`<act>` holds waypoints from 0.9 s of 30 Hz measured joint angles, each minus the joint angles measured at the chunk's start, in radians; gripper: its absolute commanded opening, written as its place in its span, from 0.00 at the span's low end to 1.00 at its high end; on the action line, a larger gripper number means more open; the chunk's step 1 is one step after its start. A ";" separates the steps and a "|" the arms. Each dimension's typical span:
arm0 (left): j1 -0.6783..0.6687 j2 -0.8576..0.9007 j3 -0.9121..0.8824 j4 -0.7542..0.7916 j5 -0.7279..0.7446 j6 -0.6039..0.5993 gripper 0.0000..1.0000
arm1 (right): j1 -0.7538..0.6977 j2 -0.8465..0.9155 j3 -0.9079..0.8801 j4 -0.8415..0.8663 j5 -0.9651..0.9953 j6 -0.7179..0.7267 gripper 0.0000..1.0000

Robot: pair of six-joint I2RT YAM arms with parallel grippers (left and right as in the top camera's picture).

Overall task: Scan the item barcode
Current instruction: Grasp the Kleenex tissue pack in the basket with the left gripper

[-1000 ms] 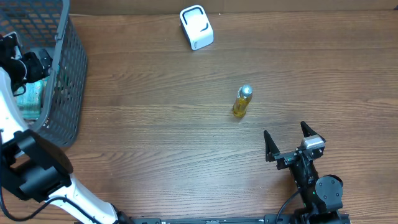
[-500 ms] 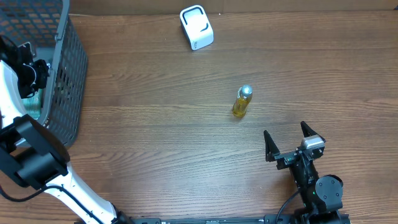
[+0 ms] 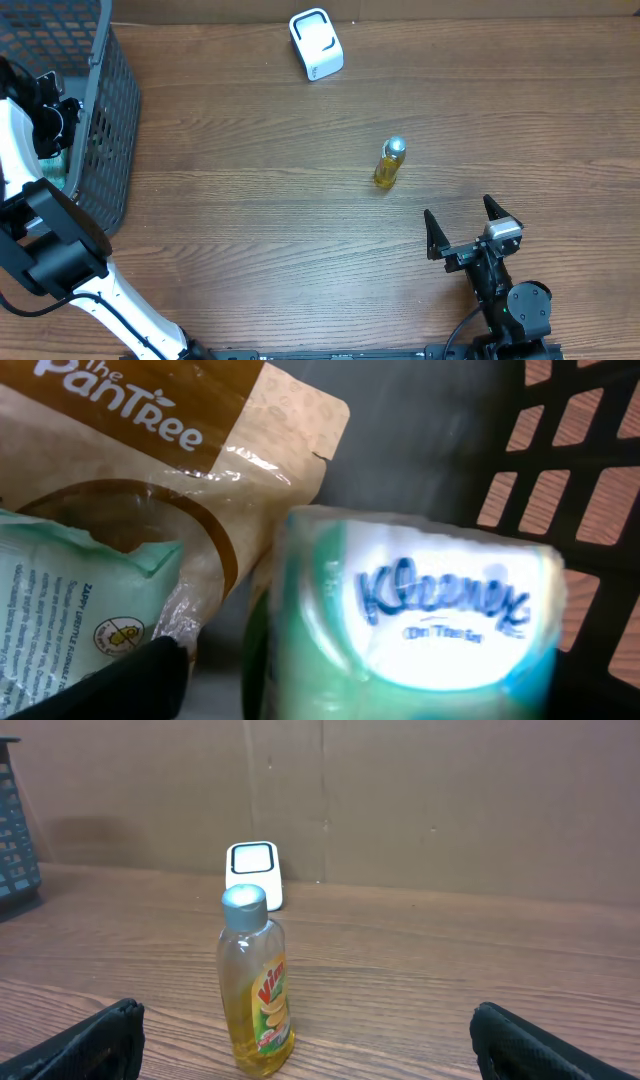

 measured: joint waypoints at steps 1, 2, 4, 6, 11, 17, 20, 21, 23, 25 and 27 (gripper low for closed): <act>0.000 0.000 0.000 0.000 -0.002 0.003 0.82 | 0.000 0.000 0.000 0.000 0.000 0.000 1.00; 0.000 0.000 0.000 0.000 -0.006 0.005 0.81 | 0.000 0.000 0.000 0.000 0.000 0.000 1.00; 0.000 0.000 0.000 0.000 -0.024 0.005 0.82 | 0.000 0.000 0.000 0.000 0.000 0.000 1.00; -0.005 0.000 0.000 0.000 -0.042 0.005 0.84 | 0.000 0.000 0.000 0.000 0.000 0.000 1.00; -0.006 0.000 0.000 0.000 -0.062 0.005 0.88 | 0.000 0.000 0.000 0.000 0.000 0.000 1.00; -0.006 0.000 -0.002 0.013 -0.069 0.005 0.88 | 0.000 0.000 0.000 0.001 0.000 0.000 1.00; -0.006 0.000 -0.025 0.042 -0.068 0.005 0.84 | 0.000 0.000 0.000 0.000 0.000 0.000 1.00; -0.006 0.000 -0.037 0.051 -0.068 0.005 0.80 | 0.000 0.000 0.000 0.000 -0.001 0.000 1.00; -0.006 0.000 -0.060 0.065 -0.069 0.004 0.57 | 0.000 0.000 0.000 -0.001 0.000 0.000 1.00; -0.006 0.000 -0.068 0.071 -0.068 0.011 0.52 | 0.000 0.000 0.000 0.000 0.000 0.000 1.00; -0.006 -0.002 -0.068 0.072 -0.070 0.009 0.45 | 0.000 0.000 0.000 0.000 0.000 0.000 1.00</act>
